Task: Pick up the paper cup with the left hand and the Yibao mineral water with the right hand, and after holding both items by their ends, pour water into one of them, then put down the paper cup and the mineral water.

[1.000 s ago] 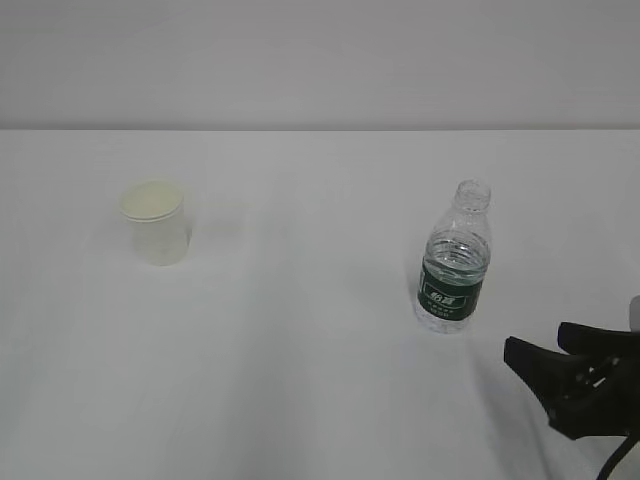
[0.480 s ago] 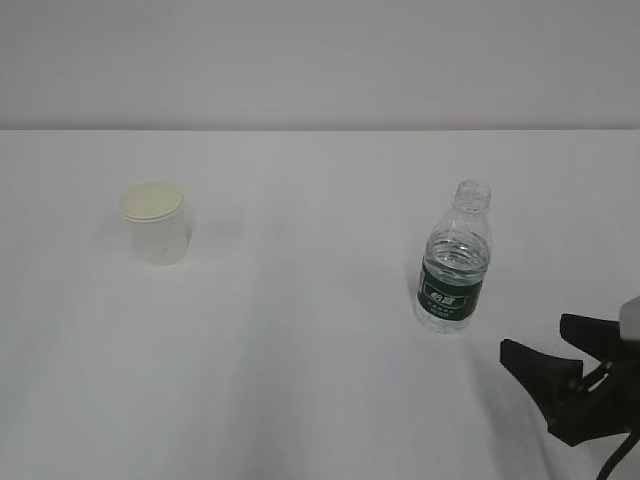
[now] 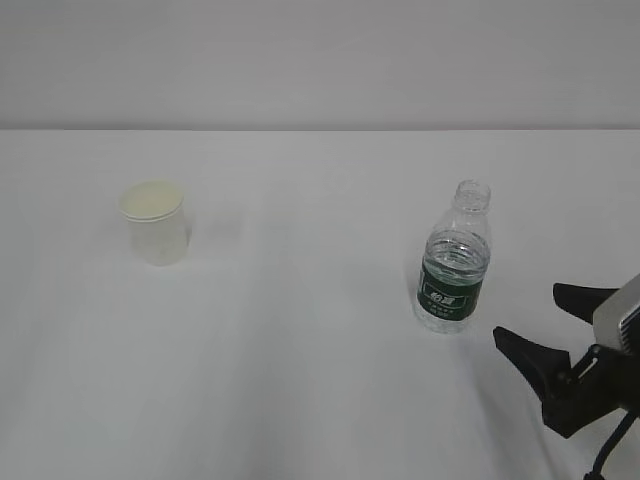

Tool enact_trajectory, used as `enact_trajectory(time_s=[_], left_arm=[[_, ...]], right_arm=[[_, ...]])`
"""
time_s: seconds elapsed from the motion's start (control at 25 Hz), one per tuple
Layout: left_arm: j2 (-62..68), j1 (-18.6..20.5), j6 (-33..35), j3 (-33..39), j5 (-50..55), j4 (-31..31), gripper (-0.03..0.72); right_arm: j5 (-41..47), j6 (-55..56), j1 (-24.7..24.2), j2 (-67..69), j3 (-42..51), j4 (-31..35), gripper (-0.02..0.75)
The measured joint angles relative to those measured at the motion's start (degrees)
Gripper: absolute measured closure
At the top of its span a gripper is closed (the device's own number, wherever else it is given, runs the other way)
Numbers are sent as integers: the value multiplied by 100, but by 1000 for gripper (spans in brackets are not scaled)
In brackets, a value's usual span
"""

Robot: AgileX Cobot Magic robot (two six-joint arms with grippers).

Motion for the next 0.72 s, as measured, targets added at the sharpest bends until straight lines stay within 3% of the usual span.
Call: enact_trajectory(time_s=[0.72], left_arm=[[0,0,0,0,-202,0,216]], right_arm=[[0,-640,0,0,-269,-9,102]])
